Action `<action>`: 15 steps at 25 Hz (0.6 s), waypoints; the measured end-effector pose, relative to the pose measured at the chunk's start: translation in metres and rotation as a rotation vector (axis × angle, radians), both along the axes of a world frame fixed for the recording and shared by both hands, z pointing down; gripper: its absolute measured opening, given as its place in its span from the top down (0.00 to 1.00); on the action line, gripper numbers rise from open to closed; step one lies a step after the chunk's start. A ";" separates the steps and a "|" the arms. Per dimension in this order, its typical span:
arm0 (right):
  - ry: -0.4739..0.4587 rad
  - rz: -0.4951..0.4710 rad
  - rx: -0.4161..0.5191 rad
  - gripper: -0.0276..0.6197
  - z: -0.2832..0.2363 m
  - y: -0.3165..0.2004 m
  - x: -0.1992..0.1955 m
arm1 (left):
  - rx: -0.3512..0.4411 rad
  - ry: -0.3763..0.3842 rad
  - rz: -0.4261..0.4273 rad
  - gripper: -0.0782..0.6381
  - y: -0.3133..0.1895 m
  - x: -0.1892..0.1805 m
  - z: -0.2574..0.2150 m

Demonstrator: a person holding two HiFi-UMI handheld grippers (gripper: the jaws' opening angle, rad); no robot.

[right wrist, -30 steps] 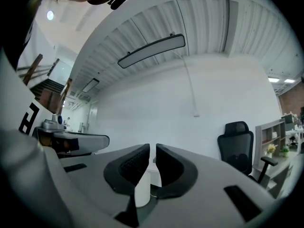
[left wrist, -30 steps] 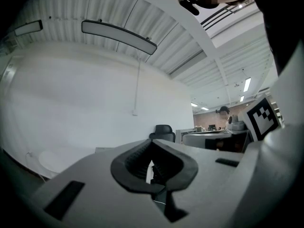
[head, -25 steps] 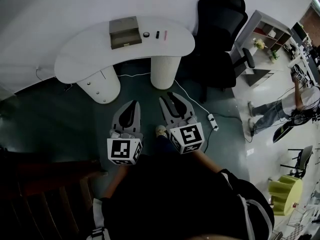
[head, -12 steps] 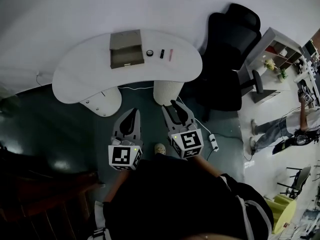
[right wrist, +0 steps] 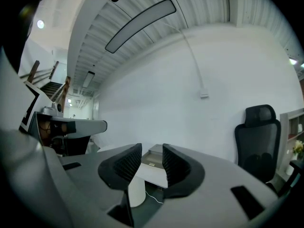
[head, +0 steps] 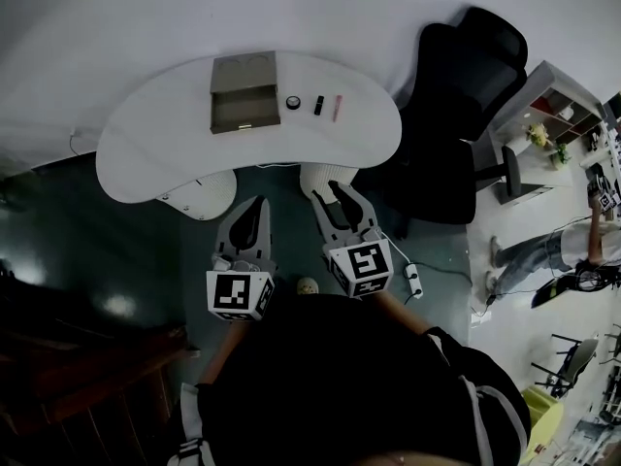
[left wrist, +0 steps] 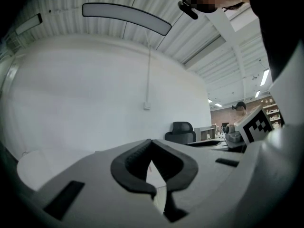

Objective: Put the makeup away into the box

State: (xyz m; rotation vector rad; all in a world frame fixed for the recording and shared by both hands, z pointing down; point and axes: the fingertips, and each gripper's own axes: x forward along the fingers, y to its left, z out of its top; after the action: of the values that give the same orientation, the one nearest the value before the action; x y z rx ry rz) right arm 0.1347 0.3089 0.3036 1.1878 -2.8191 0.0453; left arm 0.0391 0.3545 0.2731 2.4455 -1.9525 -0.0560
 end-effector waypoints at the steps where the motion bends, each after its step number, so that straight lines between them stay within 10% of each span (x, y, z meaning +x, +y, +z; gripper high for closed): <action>1: -0.004 0.000 -0.003 0.73 0.000 -0.004 -0.001 | 0.000 0.000 -0.001 0.88 -0.003 -0.001 0.000; 15: 0.013 0.025 -0.012 0.73 0.014 -0.080 -0.035 | -0.040 0.008 0.006 0.88 -0.078 -0.036 0.016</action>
State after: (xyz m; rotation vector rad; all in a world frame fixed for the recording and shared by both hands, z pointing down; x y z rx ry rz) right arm 0.0997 0.2293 0.3173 1.2168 -2.7883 0.0559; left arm 0.0028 0.2765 0.2892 2.4231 -1.9234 -0.0265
